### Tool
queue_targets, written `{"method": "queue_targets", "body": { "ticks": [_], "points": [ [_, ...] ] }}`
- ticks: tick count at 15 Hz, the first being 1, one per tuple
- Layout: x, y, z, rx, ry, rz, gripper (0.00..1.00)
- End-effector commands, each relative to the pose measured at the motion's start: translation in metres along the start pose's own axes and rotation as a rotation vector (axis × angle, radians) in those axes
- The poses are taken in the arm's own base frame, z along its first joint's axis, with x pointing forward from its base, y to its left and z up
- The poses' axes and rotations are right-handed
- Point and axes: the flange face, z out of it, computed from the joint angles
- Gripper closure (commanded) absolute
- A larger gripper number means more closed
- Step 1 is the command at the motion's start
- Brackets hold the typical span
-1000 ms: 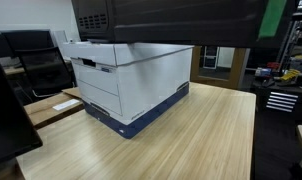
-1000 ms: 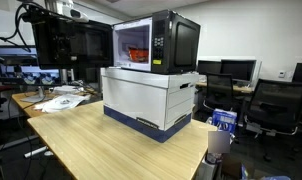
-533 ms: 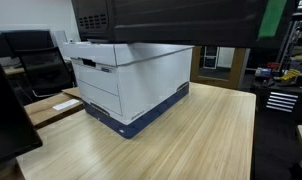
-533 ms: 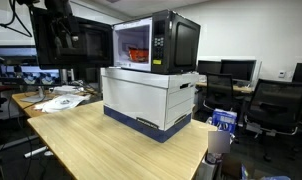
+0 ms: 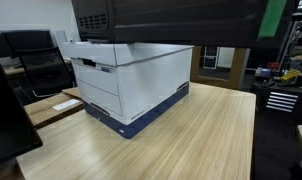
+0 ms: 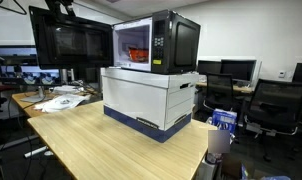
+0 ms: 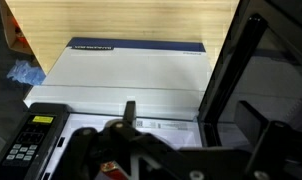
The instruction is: Take the container out of the microwave, set it upright on the table, and close the microwave door
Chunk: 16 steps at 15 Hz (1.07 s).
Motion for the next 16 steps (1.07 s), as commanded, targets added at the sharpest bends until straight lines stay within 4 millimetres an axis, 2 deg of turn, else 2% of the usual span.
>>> {"method": "queue_targets", "body": {
  "ticks": [1,10,14,16],
  "points": [
    [0.001,-0.006,-0.022,-0.045,0.099,0.023,0.00],
    [0.006,-0.029,-0.052,-0.039,0.276,0.023,0.00],
    [0.009,-0.033,-0.054,-0.040,0.313,0.042,0.00],
    [0.013,-0.028,-0.050,-0.037,0.349,0.066,0.00]
  ]
}}
